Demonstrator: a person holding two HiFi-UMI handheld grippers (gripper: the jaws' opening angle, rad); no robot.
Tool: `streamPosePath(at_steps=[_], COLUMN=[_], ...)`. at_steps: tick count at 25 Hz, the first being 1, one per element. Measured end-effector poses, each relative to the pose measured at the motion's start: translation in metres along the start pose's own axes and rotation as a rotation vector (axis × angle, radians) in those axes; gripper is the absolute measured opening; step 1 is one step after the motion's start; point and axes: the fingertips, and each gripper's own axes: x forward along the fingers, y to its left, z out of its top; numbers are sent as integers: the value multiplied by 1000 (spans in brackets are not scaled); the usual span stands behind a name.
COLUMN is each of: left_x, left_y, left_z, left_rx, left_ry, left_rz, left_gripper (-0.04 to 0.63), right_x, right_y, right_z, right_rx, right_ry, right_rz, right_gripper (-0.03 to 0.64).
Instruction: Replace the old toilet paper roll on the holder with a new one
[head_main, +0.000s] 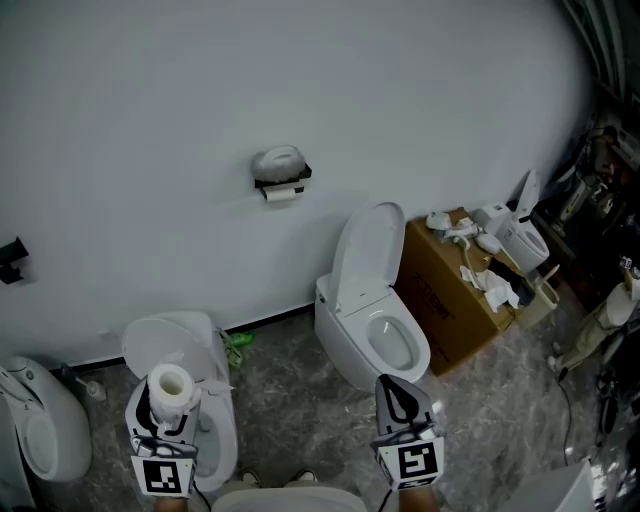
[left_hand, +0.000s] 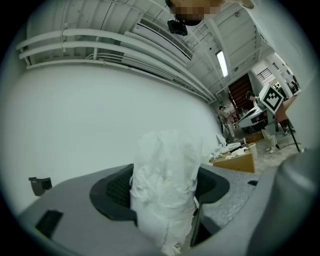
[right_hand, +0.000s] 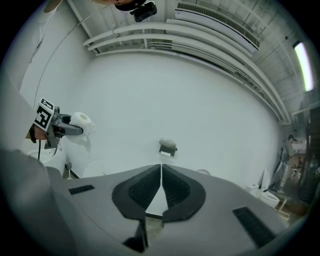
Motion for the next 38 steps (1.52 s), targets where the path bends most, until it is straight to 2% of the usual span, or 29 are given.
streamPosePath(at_steps=[3, 8, 13, 17, 25, 30, 38], left_x=[0, 3, 14, 17, 23, 43, 142], left_y=[-8, -22, -43, -57, -65, -62, -54], left_z=[2, 1, 7, 11, 9, -7, -38], left_rx=[0, 2, 11, 15, 26, 16, -28], left_ry=[-1, 9, -2, -1, 23, 41, 20], left_rz=[5, 8, 0, 1, 26, 18, -58], left_gripper=[330, 330, 330, 330, 330, 330, 329], right_x=[-2, -2, 5, 8, 22, 39, 108], right_y=[-8, -22, -33, -39, -41, -41, -60], right_z=[-6, -12, -19, -22, -32, -38, -58], right_rx=[-18, -73, -156, -202, -217, -230, -250], right_ry=[-3, 13, 37, 22, 21, 34, 112], right_rz=[-3, -6, 29, 52, 97, 103, 80], right_gripper=[5, 76, 173, 276, 295, 299, 299])
